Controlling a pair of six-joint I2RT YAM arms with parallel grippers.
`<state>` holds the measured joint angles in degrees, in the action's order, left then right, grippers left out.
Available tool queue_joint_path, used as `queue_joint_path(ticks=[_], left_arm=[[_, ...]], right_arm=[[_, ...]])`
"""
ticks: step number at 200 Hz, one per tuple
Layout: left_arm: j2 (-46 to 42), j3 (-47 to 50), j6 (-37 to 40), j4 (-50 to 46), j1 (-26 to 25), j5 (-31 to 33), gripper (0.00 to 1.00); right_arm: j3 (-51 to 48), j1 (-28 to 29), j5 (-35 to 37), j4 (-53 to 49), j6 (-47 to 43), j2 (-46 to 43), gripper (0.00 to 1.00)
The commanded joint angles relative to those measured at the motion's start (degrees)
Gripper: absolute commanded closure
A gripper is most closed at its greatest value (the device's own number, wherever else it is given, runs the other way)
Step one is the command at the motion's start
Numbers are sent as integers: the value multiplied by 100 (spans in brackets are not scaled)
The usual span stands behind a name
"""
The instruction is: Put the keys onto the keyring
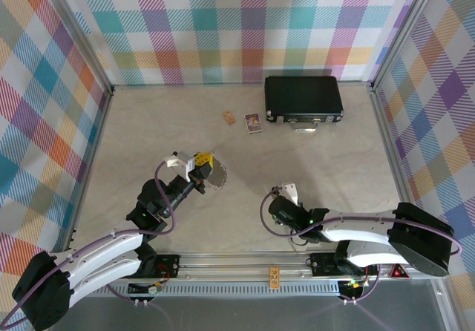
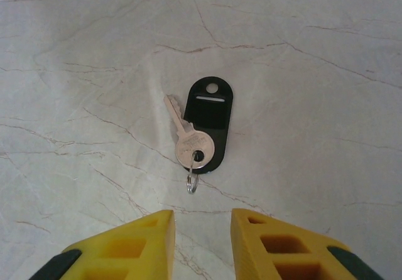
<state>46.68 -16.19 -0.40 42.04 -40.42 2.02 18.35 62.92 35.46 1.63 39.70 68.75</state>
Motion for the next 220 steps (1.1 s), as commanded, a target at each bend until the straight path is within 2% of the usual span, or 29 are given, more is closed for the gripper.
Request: queue_joint_path(ticks=[1, 75, 104, 130, 143, 149, 157, 184, 220], left_arm=[[7, -16, 11, 287, -69, -78, 100], [8, -16, 16, 279, -71, -70, 100], [-12, -15, 17, 271, -71, -78, 100], [-18, -16, 7, 270, -69, -80, 100], [-36, -16, 14, 274, -71, -88, 100], [-36, -16, 12, 261, -71, -85, 100], [-49, -16, 6, 258, -71, -95, 100], [-53, -16, 12, 256, -76, -83, 100], [-54, -23, 11, 254, -80, -98, 100]], right_arm=[[-138, 166, 645, 636, 241, 125, 73], [-117, 212, 752, 1383, 34, 925, 76], [-70, 212, 860, 1382, 108, 1135, 83], [-60, 208, 840, 1447, 32, 1210, 84], [-29, 213, 853, 1467, -72, 1237, 88], [-17, 219, 848, 1494, -157, 1244, 93], [-8, 218, 849, 1507, -248, 1238, 100], [27, 214, 830, 1385, -607, 999, 100], [322, 204, 550, 282, -946, 310, 100]])
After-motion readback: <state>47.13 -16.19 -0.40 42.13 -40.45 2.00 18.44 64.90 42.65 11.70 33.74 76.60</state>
